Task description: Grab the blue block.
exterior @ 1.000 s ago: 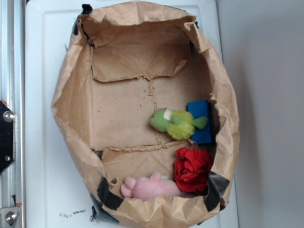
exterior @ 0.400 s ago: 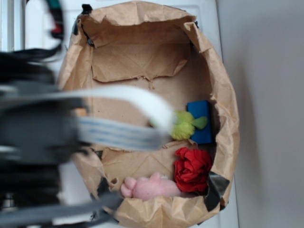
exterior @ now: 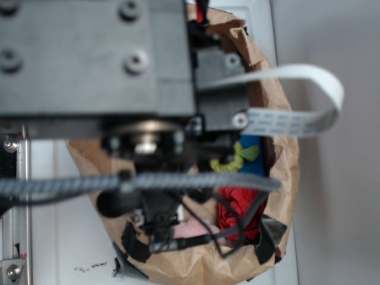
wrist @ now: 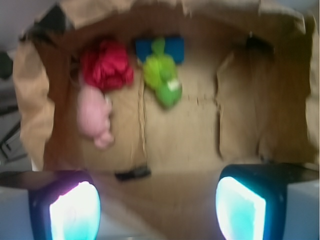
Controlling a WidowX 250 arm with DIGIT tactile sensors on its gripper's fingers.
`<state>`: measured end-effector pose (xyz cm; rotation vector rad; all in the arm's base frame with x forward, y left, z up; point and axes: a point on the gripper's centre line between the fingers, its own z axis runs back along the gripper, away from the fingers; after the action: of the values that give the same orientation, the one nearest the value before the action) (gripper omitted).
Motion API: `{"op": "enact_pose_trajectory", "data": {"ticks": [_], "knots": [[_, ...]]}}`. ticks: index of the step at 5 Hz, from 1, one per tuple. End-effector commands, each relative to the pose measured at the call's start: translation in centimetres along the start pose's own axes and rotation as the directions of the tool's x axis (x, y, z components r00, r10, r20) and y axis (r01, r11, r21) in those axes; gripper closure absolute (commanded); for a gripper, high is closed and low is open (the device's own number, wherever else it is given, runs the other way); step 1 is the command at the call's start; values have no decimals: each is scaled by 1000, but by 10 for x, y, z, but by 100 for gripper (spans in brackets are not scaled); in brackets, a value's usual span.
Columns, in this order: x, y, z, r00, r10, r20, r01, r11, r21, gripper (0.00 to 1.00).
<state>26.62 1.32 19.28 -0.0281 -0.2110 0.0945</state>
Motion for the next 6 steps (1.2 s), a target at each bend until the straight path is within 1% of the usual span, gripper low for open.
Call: {"op": "enact_pose_trajectory", "data": {"ticks": [1,2,3,4,6], "knots": [[14,17,-13,996,-30,84,28,999,25,0],[15,21,-36,987,-111,115,107,993,47,0],[15,19,-63,987,-123,101,115,990,83,0],[15,15,-79,985,-137,101,127,987,102,0],[15,15,-79,985,-137,101,127,987,102,0]]}}
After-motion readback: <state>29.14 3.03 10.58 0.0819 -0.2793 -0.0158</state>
